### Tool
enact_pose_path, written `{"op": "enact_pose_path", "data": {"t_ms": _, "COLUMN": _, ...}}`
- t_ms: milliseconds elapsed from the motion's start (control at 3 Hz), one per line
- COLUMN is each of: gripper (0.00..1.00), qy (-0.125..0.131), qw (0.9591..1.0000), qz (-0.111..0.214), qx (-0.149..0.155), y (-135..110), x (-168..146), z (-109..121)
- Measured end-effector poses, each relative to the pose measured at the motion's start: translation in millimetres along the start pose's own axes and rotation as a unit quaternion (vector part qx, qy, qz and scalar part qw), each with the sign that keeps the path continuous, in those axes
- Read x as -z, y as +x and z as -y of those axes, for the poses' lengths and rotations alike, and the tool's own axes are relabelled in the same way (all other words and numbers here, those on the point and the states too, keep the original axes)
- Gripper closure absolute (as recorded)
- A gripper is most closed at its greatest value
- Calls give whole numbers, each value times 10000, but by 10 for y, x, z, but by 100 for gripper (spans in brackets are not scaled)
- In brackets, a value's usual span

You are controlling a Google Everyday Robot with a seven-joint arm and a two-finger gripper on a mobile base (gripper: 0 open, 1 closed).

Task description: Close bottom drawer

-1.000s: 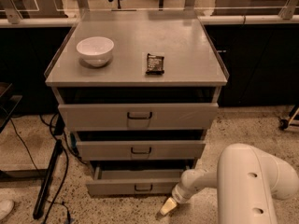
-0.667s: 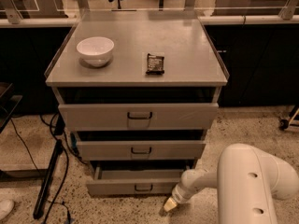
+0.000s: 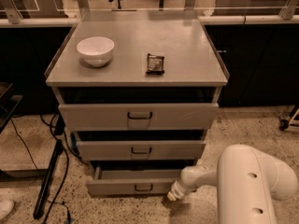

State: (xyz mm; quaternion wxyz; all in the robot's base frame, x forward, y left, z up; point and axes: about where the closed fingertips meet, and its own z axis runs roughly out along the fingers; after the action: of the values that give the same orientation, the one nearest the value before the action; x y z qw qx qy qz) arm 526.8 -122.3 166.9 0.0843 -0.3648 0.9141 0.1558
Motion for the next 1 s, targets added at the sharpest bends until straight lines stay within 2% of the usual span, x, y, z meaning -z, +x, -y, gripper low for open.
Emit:
{"op": "enact_pose_path", "data": {"t_ms": 333, "gripper": 100, "qy": 147, "qw": 9997, "qz": 158, "qx": 100, "y": -166, "x": 6, "z": 88}}
{"op": "enact_pose_path", "data": {"t_ms": 1000, "gripper": 100, "qy": 333, "qw": 9987, "qz": 290, "qx": 268, "y": -393, "x": 17, "z": 183}}
